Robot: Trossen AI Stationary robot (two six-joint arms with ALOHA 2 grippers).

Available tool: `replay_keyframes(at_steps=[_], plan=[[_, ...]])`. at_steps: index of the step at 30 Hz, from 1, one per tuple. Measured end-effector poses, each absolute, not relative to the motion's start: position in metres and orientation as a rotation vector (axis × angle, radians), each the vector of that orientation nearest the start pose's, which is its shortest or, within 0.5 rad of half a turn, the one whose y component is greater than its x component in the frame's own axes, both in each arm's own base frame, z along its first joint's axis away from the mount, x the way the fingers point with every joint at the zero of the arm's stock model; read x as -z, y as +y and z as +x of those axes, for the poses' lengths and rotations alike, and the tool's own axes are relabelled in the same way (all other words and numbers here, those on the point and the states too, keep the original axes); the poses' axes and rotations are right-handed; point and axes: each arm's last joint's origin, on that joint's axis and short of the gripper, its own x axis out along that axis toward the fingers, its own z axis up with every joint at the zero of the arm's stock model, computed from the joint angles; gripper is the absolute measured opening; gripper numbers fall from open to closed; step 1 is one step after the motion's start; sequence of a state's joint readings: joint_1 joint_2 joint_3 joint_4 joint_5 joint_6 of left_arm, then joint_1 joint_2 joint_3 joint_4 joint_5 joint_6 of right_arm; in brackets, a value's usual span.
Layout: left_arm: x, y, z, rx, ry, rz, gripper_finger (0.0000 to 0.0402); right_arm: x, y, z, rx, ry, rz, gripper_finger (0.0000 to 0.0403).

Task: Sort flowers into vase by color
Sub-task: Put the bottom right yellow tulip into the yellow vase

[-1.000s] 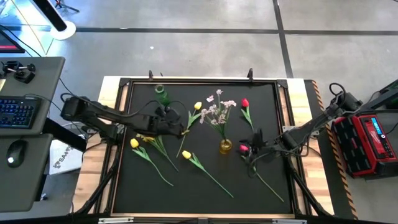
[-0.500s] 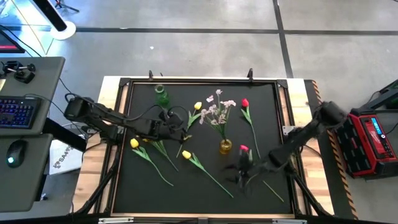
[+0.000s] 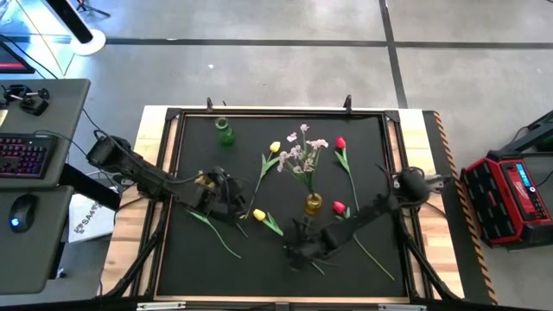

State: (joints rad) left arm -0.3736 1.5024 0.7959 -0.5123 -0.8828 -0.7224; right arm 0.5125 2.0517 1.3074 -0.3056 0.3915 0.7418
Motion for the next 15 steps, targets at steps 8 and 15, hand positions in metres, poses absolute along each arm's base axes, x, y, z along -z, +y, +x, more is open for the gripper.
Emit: replay_keyframes(at_steps=[8,15], plan=[[-0.174,-0.073,0.247,-0.783,0.717,0.068,0.0266,-0.137,0.166,0.383,0.235,1.015,0.211,0.022],[-0.174,-0.084,0.244,-0.756,0.693,0.048,0.0266,-0.128,0.156,0.381,0.263,1.028,0.208,0.012]])
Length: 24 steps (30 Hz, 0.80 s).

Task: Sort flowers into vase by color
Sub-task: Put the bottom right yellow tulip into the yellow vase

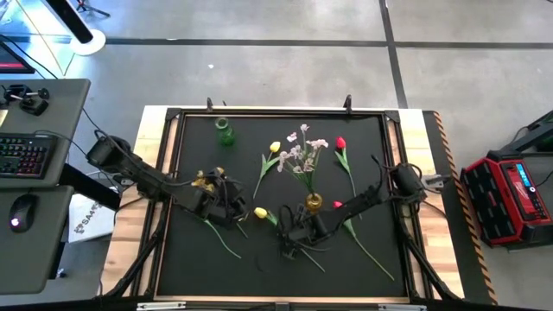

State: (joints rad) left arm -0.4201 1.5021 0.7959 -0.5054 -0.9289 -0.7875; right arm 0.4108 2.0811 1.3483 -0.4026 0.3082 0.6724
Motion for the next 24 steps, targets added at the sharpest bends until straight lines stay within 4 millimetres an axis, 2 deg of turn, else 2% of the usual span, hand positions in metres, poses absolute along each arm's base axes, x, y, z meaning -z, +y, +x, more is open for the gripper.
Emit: replay_keyframes(at_steps=[4,5,9,12,17,20,22,24], plan=[[-0.175,-0.093,0.24,-0.751,0.655,0.066,0.0266,-0.129,0.167,0.376,0.296,0.989,0.156,0.0027],[-0.175,-0.095,0.239,-0.748,0.648,0.075,0.0266,-0.131,0.17,0.372,0.317,0.974,0.14,0.0015],[-0.175,-0.098,0.236,-0.753,0.638,0.11,0.0266,-0.157,0.191,0.35,0.455,0.822,0.092,0.0015],[-0.175,-0.094,0.236,-0.775,0.637,0.13,0.0266,-0.184,0.211,0.316,0.554,0.634,0.056,0.0005],[-0.176,-0.088,0.239,-0.812,0.623,0.157,0.0266,-0.213,0.234,0.239,0.592,0.248,0.023,0.0003],[-0.177,-0.086,0.24,-0.826,0.612,0.163,0.0266,-0.212,0.233,0.201,0.615,0.01,-0.003,0.0002],[-0.177,-0.085,0.241,-0.83,0.604,0.156,0.0266,-0.208,0.22,0.189,0.61,-0.004,0.014,0.0002],[-0.177,-0.085,0.242,-0.831,0.601,0.152,0.0266,-0.199,0.205,0.189,0.642,-0.027,0.071,0.0001]])
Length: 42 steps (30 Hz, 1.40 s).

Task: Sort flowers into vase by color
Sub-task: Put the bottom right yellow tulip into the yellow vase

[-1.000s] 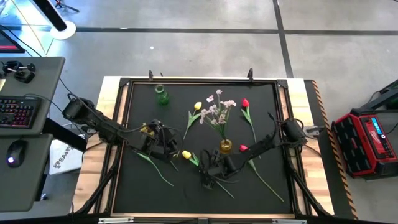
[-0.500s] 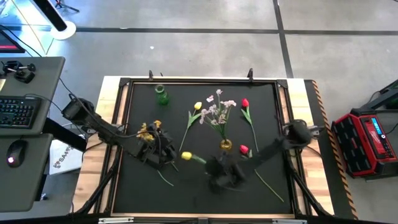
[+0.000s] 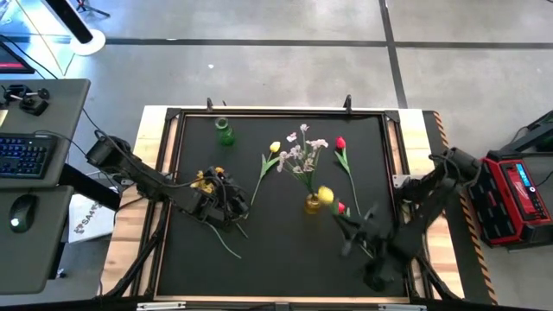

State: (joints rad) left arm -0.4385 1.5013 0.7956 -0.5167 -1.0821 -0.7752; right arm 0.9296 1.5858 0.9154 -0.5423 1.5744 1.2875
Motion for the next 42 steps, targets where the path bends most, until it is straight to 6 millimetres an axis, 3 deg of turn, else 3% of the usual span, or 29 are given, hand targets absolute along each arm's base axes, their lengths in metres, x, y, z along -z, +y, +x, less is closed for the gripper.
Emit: replay_keyframes(at_steps=[3,7,15,18,20,25,28,35,42], plan=[[-0.177,-0.085,0.242,-0.83,0.597,0.148,0.0266,-0.185,0.187,0.193,0.692,-0.023,0.069,0.0001],[-0.177,-0.086,0.243,-0.825,0.595,0.139,0.0266,-0.187,0.177,0.204,0.746,-0.013,0.036,0.0001],[-0.177,-0.087,0.244,-0.789,0.616,0.123,0.0266,-0.245,0.2,0.229,0.721,0.104,-0.144,0.0],[-0.178,-0.09,0.248,-0.735,0.629,0.136,0.0266,-0.262,0.211,0.242,0.459,0.36,-0.142,0.0],[-0.18,-0.092,0.252,-0.693,0.631,0.142,0.0266,-0.271,0.217,0.254,0.247,0.427,-0.113,0.0],[-0.183,-0.095,0.258,-0.636,0.608,0.161,0.0266,-0.283,0.225,0.267,-0.059,0.173,-0.283,0.0],[-0.184,-0.096,0.259,-0.625,0.601,0.158,0.0266,-0.281,0.208,0.257,-0.079,-0.039,-0.272,0.0],[-0.183,-0.099,0.258,-0.597,0.616,0.159,0.0266,-0.24,0.145,0.214,0.092,-0.441,-0.193,0.0],[-0.184,-0.1,0.259,-0.593,0.602,0.148,0.0266,-0.236,0.106,0.227,0.173,-0.445,-0.213,0.0]])
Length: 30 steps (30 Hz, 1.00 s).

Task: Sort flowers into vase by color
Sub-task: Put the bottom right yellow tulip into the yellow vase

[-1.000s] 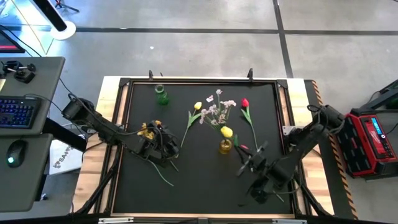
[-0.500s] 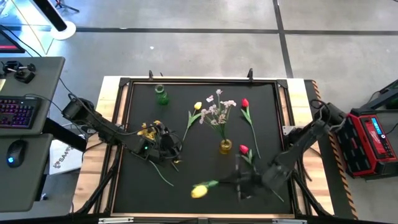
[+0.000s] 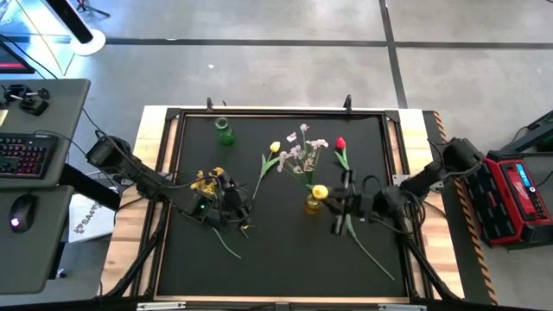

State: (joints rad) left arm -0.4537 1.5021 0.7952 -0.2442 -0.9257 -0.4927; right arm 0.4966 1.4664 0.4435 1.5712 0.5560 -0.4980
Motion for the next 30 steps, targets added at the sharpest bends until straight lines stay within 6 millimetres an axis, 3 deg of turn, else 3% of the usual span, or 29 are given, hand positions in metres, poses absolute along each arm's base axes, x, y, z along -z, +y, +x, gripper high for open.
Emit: replay_keyframes(at_steps=[9,30], plan=[[-0.185,-0.103,0.259,-0.584,0.595,0.141,0.0266,-0.232,0.085,0.237,0.203,-0.442,-0.197,0.0],[-0.185,-0.112,0.256,-0.553,0.572,0.11,0.0266,-0.203,0.081,0.235,0.202,-0.27,-0.121,0.0006]])
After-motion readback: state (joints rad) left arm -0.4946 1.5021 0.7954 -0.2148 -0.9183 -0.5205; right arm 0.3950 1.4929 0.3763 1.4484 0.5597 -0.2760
